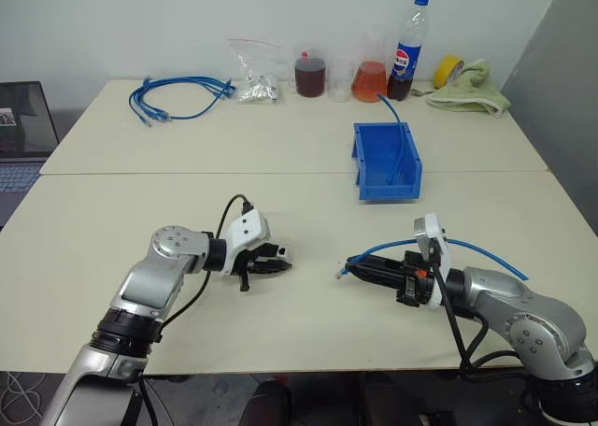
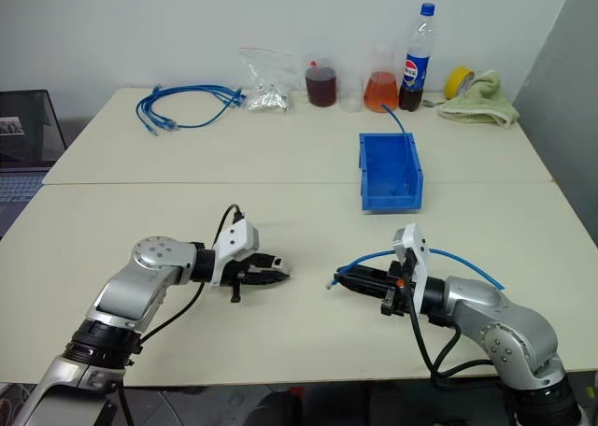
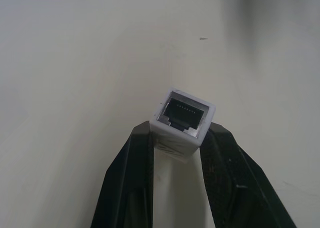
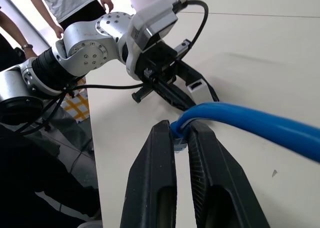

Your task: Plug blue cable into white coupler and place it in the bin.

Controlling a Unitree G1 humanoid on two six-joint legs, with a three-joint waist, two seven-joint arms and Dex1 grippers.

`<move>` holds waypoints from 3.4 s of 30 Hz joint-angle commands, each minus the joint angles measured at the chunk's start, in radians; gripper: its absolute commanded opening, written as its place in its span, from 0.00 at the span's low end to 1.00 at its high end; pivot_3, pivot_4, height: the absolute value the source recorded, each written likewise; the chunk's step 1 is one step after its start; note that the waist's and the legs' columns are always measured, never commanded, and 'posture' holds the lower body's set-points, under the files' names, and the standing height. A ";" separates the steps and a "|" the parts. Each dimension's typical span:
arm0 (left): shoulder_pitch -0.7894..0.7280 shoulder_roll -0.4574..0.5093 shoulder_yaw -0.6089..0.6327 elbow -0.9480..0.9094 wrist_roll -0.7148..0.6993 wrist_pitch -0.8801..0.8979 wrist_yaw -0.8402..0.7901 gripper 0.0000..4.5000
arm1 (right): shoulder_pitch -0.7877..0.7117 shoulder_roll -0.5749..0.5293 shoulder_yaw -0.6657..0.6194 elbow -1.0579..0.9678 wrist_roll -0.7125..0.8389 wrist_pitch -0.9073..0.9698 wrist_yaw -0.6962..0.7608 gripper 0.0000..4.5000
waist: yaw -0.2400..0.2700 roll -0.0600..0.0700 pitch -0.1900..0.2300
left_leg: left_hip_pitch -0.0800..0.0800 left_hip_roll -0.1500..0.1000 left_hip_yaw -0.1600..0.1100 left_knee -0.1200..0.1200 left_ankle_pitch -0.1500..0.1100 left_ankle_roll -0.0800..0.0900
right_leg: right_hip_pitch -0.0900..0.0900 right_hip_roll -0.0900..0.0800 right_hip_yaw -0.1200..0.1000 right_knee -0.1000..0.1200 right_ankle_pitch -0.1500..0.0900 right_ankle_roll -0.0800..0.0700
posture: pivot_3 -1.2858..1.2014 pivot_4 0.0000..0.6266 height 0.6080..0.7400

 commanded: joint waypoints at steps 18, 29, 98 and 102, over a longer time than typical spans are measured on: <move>0.064 -0.010 -0.081 -0.136 0.010 0.140 0.087 0.22 | -0.040 -0.015 0.089 -0.013 -0.146 -0.118 0.067 0.02 | 0.006 0.000 0.000 | 0.001 0.000 0.000 0.001 0.000 0.000 | 0.002 0.000 0.000 0.000 0.000 0.000 | 0.52 0.24 1.00; 0.060 -0.005 -0.092 -0.129 0.008 0.142 0.086 0.22 | -0.144 0.023 0.171 0.077 -0.251 -0.187 0.108 0.02 | 0.006 0.000 -0.001 | 0.002 0.000 0.000 0.001 0.000 0.000 | 0.003 0.000 0.000 0.000 0.000 0.000 | 0.52 0.24 1.00; 0.040 -0.006 -0.113 -0.104 -0.001 0.169 0.083 0.22 | -0.445 0.153 0.470 0.346 -0.733 -0.285 0.227 0.02 | 0.006 0.002 -0.002 | 0.010 -0.001 0.000 -0.001 0.000 0.000 | 0.009 -0.001 0.001 -0.001 0.000 0.000 | 0.52 0.24 1.00; 0.039 -0.007 -0.114 -0.101 -0.001 0.165 0.084 0.22 | -0.463 0.184 0.491 0.371 -0.739 -0.265 0.224 0.02 | 0.006 0.002 -0.002 | 0.010 -0.001 -0.001 -0.001 0.000 0.000 | 0.009 -0.001 0.001 -0.001 0.000 0.000 | 0.52 0.24 1.00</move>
